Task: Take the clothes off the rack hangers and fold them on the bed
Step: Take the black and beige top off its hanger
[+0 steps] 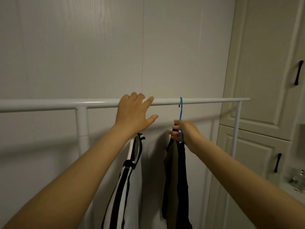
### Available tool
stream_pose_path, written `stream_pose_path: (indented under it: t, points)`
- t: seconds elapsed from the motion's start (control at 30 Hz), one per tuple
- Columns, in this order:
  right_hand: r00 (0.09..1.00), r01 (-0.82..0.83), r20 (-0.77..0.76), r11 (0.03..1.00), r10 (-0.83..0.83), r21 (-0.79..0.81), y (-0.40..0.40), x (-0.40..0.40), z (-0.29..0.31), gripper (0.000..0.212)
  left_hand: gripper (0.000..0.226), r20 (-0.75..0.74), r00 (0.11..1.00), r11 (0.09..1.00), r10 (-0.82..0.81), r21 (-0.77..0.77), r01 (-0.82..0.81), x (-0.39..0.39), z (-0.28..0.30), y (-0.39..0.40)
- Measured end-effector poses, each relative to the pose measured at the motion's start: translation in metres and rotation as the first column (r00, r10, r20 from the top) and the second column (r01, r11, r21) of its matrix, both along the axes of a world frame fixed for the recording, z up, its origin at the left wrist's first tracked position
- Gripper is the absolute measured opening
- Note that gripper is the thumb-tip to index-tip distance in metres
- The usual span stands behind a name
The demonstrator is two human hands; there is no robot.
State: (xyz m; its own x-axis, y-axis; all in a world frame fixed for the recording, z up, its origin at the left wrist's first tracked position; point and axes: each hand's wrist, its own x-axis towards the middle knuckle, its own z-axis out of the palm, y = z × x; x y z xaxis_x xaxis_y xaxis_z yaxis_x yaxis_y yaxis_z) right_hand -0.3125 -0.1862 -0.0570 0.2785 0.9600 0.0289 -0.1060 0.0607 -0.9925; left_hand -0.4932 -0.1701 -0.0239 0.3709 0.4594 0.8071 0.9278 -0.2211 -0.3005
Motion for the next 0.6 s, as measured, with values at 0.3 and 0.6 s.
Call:
stream_pose_path:
  t: [0.3, 0.6]
  points:
    - [0.986, -0.043, -0.162, 0.999, 0.044, 0.012, -0.004, 0.015, 0.032, 0.042, 0.063, 0.028, 0.999, 1.0, -0.02, -0.007, 0.02, 0.007, 0.0, -0.001]
    - [0.977, -0.059, -0.197, 0.991, 0.082, 0.122, -0.051, 0.057, 0.061, 0.028, 0.063, 0.041, 0.999, 0.998, -0.008, -0.061, 0.01, 0.014, 0.005, -0.013]
